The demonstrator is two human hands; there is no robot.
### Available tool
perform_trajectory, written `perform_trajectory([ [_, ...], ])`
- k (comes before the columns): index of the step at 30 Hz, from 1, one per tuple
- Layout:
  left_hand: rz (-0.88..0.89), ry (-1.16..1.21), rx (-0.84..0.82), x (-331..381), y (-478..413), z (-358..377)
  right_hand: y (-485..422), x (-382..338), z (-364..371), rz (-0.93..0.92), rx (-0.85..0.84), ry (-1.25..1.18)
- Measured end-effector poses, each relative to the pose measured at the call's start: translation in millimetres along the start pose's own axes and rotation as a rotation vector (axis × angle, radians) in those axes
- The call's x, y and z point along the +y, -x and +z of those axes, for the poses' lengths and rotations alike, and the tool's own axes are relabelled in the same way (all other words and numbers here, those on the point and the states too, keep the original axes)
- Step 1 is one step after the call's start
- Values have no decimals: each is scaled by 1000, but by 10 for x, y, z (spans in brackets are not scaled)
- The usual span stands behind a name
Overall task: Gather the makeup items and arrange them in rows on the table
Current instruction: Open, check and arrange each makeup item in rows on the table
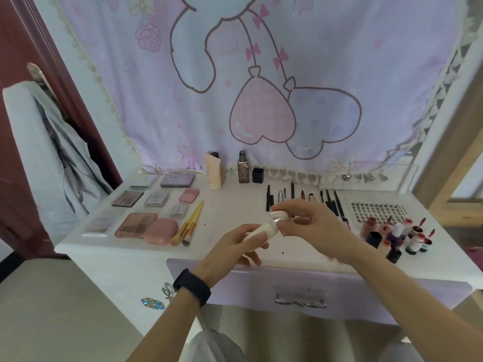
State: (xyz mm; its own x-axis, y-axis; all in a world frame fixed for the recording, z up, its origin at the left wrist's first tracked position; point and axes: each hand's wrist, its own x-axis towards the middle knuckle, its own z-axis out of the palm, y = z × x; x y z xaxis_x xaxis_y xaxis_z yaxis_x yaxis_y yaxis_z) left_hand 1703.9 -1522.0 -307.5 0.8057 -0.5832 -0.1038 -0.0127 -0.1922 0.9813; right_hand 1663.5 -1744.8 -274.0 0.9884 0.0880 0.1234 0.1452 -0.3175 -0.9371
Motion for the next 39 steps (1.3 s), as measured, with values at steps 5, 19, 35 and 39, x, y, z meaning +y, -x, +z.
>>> perform_trajectory([
  [5,-106,368,-52,23,-38,-1,-53,-85,-45,-49,16,-50],
  [19,-30,430,260,-24,-468,-360,-447,155,64,113,241,-191],
  [35,109,-236,492,-280,-1781,-873,-1695,405,126,186,302,575],
  [39,193,-213,546,-388,-1847,-897,-1926,456,203,158,284,693],
])
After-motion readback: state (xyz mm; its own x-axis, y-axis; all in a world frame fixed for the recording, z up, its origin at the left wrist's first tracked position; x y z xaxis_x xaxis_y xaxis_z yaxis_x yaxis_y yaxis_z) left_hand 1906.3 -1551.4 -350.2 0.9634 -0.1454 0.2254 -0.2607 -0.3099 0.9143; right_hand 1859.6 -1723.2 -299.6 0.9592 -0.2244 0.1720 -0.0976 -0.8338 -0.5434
